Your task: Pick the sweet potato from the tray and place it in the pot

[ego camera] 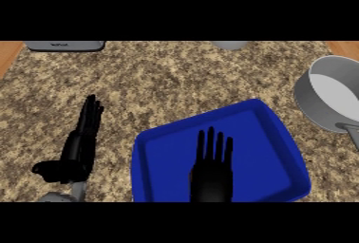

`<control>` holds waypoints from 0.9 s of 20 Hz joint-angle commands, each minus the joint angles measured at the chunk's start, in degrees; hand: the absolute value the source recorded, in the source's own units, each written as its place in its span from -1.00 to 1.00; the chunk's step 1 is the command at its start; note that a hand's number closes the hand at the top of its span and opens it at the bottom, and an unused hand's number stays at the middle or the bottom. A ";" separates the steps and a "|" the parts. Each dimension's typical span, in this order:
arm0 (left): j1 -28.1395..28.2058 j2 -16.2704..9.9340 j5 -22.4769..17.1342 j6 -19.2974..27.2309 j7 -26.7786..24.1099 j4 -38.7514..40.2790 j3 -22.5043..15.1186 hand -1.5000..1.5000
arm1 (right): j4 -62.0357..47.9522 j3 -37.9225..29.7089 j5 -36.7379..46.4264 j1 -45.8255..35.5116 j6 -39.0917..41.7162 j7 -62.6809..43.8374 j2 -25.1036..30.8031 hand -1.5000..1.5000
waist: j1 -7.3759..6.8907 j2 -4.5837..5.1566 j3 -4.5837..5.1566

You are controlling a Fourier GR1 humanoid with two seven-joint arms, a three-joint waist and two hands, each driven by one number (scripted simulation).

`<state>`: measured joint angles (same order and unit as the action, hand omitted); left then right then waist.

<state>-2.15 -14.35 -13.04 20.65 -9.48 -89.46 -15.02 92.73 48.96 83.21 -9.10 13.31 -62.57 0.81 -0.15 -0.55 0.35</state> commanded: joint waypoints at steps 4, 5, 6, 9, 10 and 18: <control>-0.60 1.26 1.67 -0.03 -0.47 0.95 0.90 0.00 | -7.85 -3.30 0.96 -2.04 -3.34 -4.69 -0.78 -1.00 | -0.04 0.60 -0.35; 0.82 0.33 -0.38 -2.93 -2.35 2.62 2.28 0.00 | -9.71 -1.57 -0.25 -2.23 -6.16 -6.61 -0.79 -1.00 | -0.27 0.65 -0.34; -0.26 2.57 2.77 0.52 0.79 -0.41 -1.08 0.00 | -9.26 -4.33 1.30 -2.00 -5.69 -3.27 -0.79 -1.00 | -0.04 0.57 -0.37; -0.38 1.48 1.67 -1.73 0.24 0.85 2.01 0.00 | -7.53 -1.75 1.13 -2.95 -2.50 -4.22 -0.79 1.00 | -0.07 0.56 -0.35; 1.56 -0.42 1.49 -1.57 1.55 -3.03 2.05 0.00 | -7.81 -3.17 6.06 -2.65 -3.28 -0.57 0.78 1.00 | -0.19 0.46 -0.36; 1.46 0.00 1.32 -4.47 0.39 -0.08 4.20 0.00 | -12.48 -3.42 9.10 -6.23 -6.46 2.30 -0.80 1.00 | -0.24 0.54 -0.35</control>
<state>-2.25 -12.71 -11.09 18.40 -8.99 -88.80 -12.63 85.75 46.61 89.37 -12.44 9.68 -58.28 -0.02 -0.08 -0.77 0.34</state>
